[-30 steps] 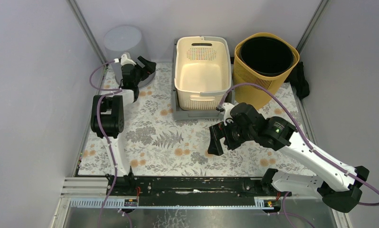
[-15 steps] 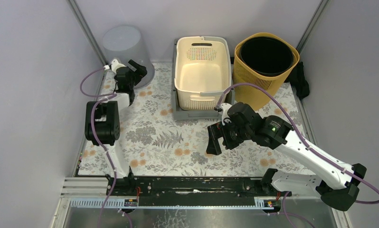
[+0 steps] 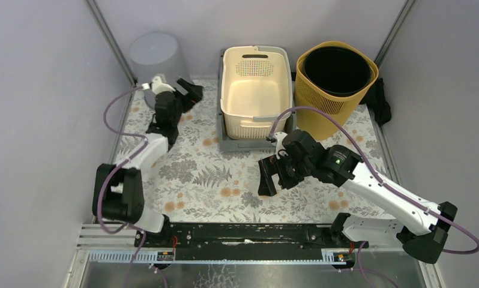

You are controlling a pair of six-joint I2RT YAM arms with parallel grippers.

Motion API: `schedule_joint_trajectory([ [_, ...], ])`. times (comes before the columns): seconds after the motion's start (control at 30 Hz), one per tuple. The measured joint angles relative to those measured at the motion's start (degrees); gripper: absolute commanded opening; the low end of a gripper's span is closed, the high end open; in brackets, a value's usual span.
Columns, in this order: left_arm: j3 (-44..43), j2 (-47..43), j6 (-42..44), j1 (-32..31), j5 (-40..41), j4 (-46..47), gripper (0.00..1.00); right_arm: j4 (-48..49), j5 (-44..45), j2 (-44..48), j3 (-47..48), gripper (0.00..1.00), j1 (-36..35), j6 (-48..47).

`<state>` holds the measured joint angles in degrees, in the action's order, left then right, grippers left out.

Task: Turn the large container upside down
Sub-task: Pick up the container from the container.

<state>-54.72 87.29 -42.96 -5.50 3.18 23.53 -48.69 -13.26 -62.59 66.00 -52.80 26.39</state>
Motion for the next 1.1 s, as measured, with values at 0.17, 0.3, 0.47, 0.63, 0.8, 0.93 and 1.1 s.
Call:
schedule_joint_trajectory([
  [0.17, 6.16, -7.21, 0.26, -12.2, -2.08, -0.7, 1.0, 0.13, -0.42, -1.31, 0.28, 1.0, 0.0, -0.5],
  [0.3, 10.29, -9.2, 0.26, -19.08, -3.67, -2.56, 1.0, 0.15, -0.87, -1.44, 1.14, 0.99, 0.0, -1.03],
  [0.47, 13.88, -13.22, 0.44, -25.18, -3.76, -6.49, 1.0, 1.03, -0.96, -1.49, 1.64, 0.99, 0.0, -1.36],
  [0.63, 15.72, -18.93, -0.09, -32.13, -5.81, -11.1, 1.0, 2.29, 0.15, -1.49, 1.68, 0.99, 0.0, -1.25],
  [0.8, 15.43, -24.85, -0.07, -36.94, -5.51, -17.44, 1.0, 2.25, 3.8, -2.29, 5.27, 0.99, 0.02, -0.42],
  [0.93, 15.32, -28.3, -0.07, -38.97, -4.83, -20.7, 1.0, 2.25, 5.53, -3.63, 11.28, 0.99, 0.09, -0.66],
  [1.1, 15.32, -30.88, 0.57, -39.69, -4.39, -21.94, 1.0, 0.0, 8.2, -8.41, 21.92, 0.99, 0.98, -2.25],
])
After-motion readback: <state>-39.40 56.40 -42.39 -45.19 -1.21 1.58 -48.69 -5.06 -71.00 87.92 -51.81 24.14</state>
